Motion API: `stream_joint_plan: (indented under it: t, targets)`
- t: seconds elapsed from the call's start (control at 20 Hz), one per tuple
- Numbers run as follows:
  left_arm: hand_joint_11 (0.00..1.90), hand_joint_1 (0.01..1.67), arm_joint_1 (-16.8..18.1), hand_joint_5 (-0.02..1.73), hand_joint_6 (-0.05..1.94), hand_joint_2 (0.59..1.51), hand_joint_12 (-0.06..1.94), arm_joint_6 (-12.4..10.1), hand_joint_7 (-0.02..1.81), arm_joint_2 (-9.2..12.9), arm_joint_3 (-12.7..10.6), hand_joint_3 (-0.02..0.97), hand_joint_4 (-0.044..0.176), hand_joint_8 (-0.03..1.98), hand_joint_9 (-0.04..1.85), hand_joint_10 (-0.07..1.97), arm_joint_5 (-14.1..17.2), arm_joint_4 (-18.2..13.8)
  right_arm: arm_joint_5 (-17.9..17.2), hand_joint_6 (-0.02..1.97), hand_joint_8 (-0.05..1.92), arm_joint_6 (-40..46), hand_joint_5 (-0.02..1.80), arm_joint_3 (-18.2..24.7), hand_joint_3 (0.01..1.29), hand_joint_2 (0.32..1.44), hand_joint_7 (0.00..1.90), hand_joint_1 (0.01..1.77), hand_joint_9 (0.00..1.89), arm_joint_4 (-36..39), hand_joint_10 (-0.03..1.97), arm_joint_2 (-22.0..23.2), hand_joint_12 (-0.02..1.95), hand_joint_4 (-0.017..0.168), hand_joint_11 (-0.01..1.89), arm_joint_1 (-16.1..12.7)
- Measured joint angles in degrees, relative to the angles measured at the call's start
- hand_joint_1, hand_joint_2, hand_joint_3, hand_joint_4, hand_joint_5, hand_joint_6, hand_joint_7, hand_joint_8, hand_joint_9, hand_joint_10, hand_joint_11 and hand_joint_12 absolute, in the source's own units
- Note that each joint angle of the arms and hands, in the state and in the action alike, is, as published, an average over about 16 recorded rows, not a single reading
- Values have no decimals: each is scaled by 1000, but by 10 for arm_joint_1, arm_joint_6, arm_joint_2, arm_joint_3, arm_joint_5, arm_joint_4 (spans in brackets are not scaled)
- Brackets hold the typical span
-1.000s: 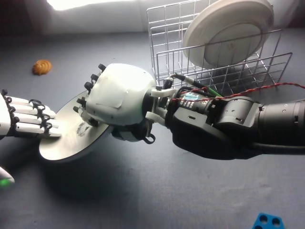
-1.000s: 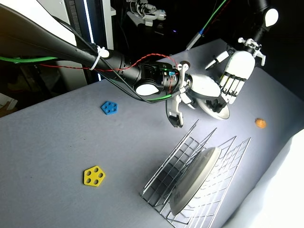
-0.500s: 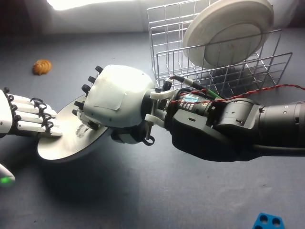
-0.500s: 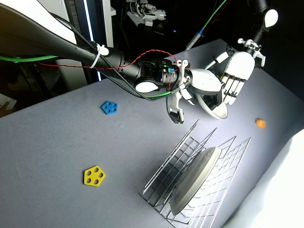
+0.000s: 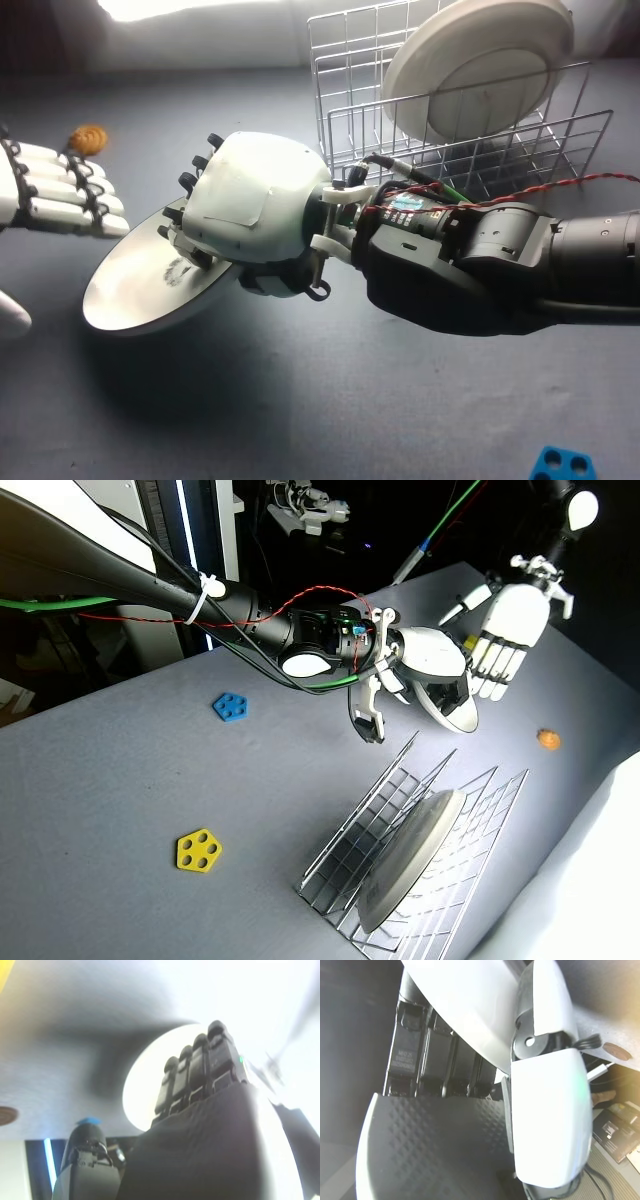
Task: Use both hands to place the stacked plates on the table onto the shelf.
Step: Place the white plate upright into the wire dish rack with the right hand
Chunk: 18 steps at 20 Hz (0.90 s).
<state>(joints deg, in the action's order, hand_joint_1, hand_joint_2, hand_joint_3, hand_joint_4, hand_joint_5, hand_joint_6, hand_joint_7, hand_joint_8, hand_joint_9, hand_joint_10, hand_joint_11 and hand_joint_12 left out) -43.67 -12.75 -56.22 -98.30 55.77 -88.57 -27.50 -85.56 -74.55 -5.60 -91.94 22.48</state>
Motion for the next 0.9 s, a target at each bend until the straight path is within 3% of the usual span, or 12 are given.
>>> stream_joint_plan:
  t: [0.45, 0.9]
  targets:
    - [18, 17, 44, 25, 18, 1099, 1, -13, 20, 13, -17, 17, 0, 4, 19, 4, 4, -4, 10, 548, 534, 0, 976, 60, 12, 952, 1101, 1280, 1074, -26, 919, 50, 975, -4, 840, -8]
    - [20, 16, 54, 20, 19, 1095, 0, -20, 19, 18, -33, 17, 0, 4, 21, 4, 4, -4, 38, 652, 569, -1, 1038, 155, 13, 952, 1139, 1310, 1060, -120, 916, 132, 965, -4, 851, -53]
